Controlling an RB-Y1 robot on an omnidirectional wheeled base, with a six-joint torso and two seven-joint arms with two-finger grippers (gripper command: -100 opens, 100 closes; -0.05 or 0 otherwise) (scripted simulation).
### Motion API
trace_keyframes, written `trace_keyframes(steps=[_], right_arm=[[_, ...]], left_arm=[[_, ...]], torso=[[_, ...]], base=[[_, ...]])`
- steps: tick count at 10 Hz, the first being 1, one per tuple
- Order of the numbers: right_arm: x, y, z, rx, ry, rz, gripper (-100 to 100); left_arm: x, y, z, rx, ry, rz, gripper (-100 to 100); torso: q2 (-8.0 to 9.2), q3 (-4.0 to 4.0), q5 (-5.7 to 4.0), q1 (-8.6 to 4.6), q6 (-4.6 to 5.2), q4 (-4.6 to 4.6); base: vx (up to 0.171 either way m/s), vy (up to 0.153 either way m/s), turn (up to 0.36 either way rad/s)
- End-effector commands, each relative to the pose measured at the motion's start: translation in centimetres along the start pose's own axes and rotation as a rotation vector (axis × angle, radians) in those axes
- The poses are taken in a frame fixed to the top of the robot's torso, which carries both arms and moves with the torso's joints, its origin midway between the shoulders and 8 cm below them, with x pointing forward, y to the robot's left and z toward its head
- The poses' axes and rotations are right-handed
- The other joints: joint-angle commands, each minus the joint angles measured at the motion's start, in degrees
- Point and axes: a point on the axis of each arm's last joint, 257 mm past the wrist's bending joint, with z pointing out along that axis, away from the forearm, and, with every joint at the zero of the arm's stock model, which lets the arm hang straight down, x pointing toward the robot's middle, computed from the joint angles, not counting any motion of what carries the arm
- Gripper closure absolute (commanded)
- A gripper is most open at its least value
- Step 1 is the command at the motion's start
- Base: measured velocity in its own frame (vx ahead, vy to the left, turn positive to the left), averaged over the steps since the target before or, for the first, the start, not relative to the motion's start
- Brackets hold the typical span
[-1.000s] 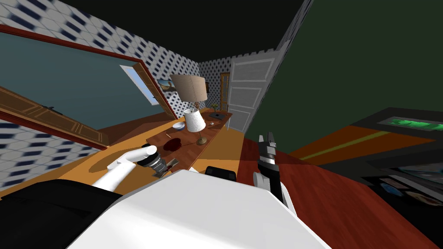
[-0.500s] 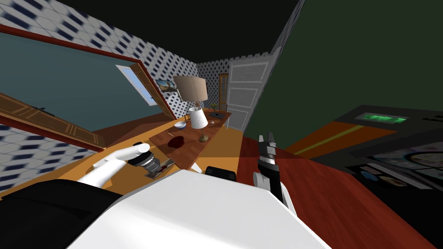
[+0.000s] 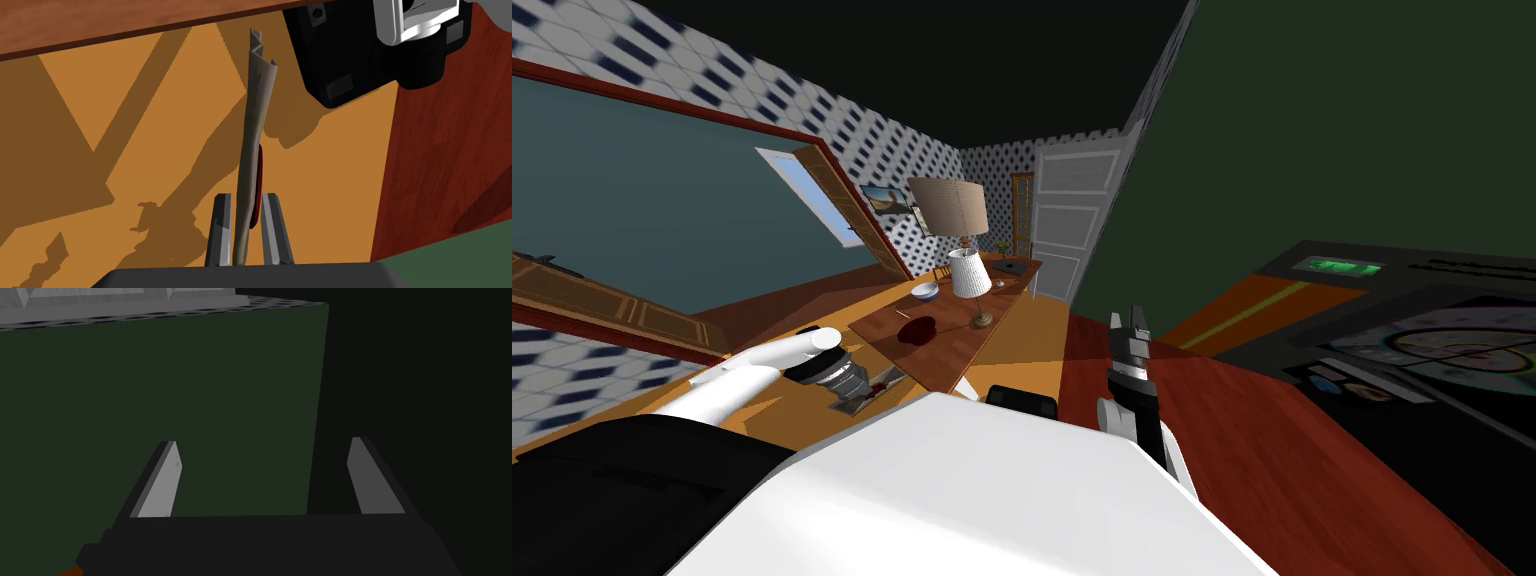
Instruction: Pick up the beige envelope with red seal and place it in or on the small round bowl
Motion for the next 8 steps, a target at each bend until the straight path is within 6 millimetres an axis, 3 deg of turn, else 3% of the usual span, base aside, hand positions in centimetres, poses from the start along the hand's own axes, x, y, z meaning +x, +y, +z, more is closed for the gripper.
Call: trace_keyframes(steps=[1, 8], right_arm=[[0.0, 0.0, 0.0, 0.0, 0.0, 0.0, 0], [0.0, 0.0, 0.0, 0.0, 0.0, 0.0, 0]], left_arm=[[-0.5, -1.0, -0.9, 0.006, 0.006, -0.029, 100], [-4.0, -5.0, -5.8, 0.06, 0.043, -0.227, 100]], torso=[[0.0, 0.0, 0.0, 0.0, 0.0, 0.0], [-0.45, -0.22, -0.12, -0.06, -0.02, -0.01]], base=[[0.012, 0.023, -0.13], [0.073, 0.032, -0.166]])
